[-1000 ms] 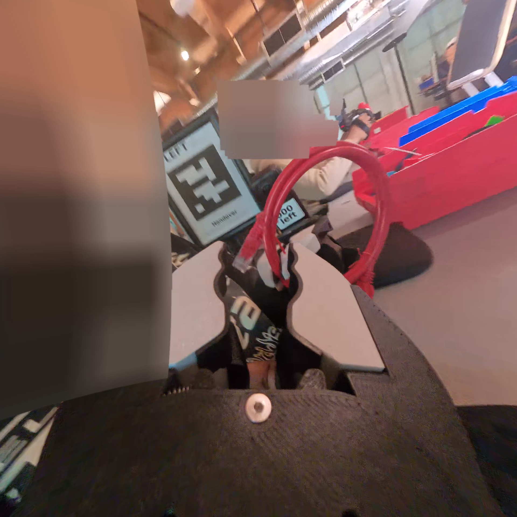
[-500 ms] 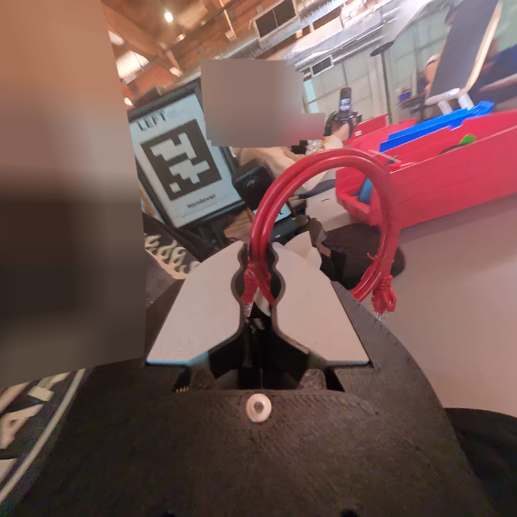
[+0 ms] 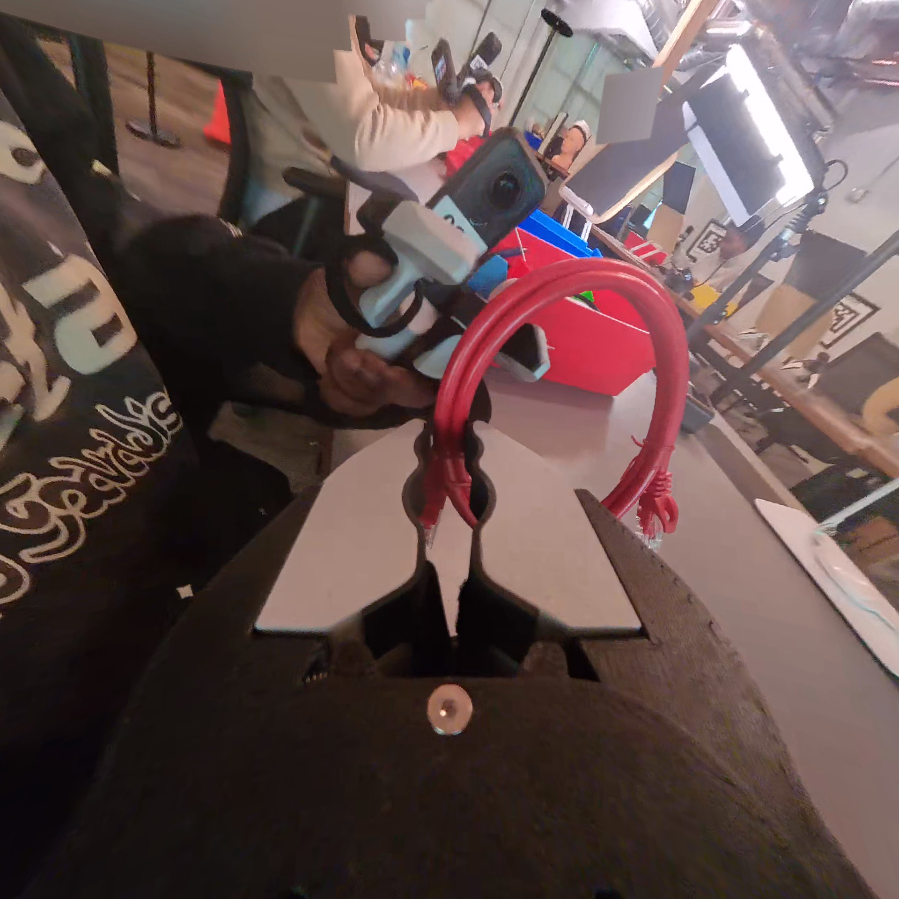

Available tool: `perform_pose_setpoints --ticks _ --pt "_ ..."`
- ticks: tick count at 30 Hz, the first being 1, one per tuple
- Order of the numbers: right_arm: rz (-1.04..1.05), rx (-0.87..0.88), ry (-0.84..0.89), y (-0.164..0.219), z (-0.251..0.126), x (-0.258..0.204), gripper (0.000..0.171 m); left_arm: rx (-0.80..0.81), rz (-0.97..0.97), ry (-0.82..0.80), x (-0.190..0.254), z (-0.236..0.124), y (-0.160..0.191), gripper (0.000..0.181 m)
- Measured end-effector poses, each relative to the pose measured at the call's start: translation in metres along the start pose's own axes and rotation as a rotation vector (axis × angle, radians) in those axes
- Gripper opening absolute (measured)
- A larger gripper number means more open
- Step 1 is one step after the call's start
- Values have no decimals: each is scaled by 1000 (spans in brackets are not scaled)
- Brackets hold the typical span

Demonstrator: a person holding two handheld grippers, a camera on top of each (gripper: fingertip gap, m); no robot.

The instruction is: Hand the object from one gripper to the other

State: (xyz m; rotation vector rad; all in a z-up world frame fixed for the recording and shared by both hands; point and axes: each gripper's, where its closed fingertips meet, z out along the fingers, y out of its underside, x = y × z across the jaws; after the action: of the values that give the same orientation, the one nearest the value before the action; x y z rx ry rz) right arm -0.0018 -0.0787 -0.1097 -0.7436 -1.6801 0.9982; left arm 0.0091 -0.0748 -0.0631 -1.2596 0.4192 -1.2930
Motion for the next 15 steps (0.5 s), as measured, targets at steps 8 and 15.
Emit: perform_pose_setpoints --ticks 8,15 --pt "-65 -54 49 8 3 3 13 15 -45 -7 -5 -2 -1 16" --pt "-3 -29 4 7 0 2 19 -35 48 -14 -4 -1 5 10"
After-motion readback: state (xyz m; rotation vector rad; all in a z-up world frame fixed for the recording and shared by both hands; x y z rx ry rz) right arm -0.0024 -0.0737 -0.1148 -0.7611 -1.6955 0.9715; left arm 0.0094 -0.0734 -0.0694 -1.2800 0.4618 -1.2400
